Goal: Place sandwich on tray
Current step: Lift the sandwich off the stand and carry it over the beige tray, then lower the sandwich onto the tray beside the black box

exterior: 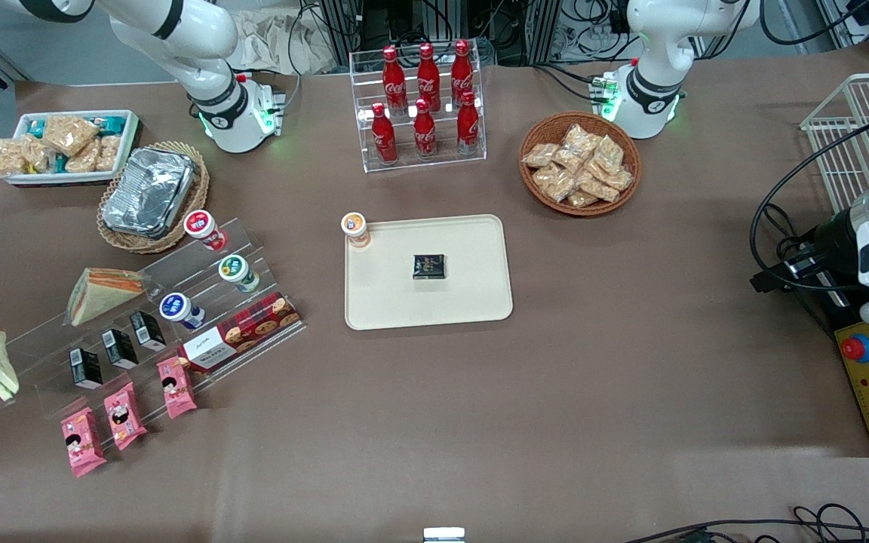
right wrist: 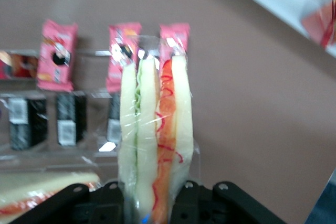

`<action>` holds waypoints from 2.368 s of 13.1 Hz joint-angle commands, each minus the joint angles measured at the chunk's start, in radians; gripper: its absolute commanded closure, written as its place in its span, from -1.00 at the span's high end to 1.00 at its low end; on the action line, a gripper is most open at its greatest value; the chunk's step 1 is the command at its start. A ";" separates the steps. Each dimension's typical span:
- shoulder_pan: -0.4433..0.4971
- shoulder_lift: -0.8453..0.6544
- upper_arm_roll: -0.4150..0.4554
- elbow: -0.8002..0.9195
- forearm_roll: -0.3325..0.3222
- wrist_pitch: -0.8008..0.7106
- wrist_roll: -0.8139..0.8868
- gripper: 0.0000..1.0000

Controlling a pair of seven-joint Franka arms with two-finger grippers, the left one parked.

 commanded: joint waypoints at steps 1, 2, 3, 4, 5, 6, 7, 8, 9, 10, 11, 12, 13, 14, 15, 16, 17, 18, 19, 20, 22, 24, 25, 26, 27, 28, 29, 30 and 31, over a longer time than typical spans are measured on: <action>0.068 -0.034 -0.007 0.010 -0.045 -0.021 0.001 -1.00; 0.091 -0.039 -0.005 0.010 -0.057 -0.021 -0.001 -1.00; 0.124 -0.048 -0.005 0.010 -0.057 -0.022 -0.001 -1.00; 0.156 -0.059 -0.005 0.010 -0.055 -0.024 -0.002 -1.00; 0.199 -0.068 -0.005 0.010 -0.059 -0.024 -0.001 -1.00; 0.249 -0.077 -0.007 0.008 -0.060 -0.028 0.002 -1.00; 0.286 -0.079 -0.007 0.008 -0.060 -0.032 0.006 -1.00; 0.320 -0.077 -0.007 0.008 -0.059 -0.038 0.007 -1.00; 0.364 -0.077 -0.007 0.008 -0.060 -0.044 0.012 -1.00; 0.403 -0.077 -0.007 0.008 -0.060 -0.064 0.010 -1.00; 0.430 -0.074 -0.007 0.008 -0.059 -0.093 0.009 -1.00; 0.459 -0.071 -0.007 0.008 -0.059 -0.114 0.004 -1.00; 0.490 -0.070 -0.007 0.007 -0.059 -0.127 -0.002 -1.00; 0.519 -0.068 -0.007 0.006 -0.060 -0.130 -0.004 -1.00; 0.547 -0.057 -0.007 0.006 -0.060 -0.128 -0.016 -1.00; 0.579 -0.050 -0.007 0.005 -0.060 -0.128 -0.024 -1.00; 0.611 -0.047 -0.007 0.005 -0.060 -0.128 -0.022 -1.00; 0.640 -0.042 -0.007 0.005 -0.060 -0.128 -0.022 -1.00; 0.661 -0.034 -0.007 -0.003 -0.059 -0.128 -0.027 -1.00; 0.685 -0.021 -0.005 -0.006 -0.057 -0.128 -0.028 -1.00; 0.731 0.018 -0.005 -0.006 -0.049 -0.118 -0.030 -1.00; 0.780 0.058 -0.002 -0.006 -0.042 -0.102 -0.031 -1.00; 0.793 0.074 0.016 -0.006 -0.017 -0.092 -0.031 -1.00; 0.796 0.087 0.036 -0.007 0.003 -0.075 -0.030 -1.00; 0.802 0.108 0.059 -0.007 0.006 -0.052 -0.028 -1.00; 0.819 0.128 0.073 -0.007 0.004 -0.018 -0.025 -1.00; 0.851 0.151 0.073 -0.010 0.001 0.020 -0.019 -1.00; 0.875 0.176 0.073 -0.026 0.003 0.069 -0.013 -1.00; 0.892 0.188 0.073 -0.044 0.004 0.127 -0.010 -1.00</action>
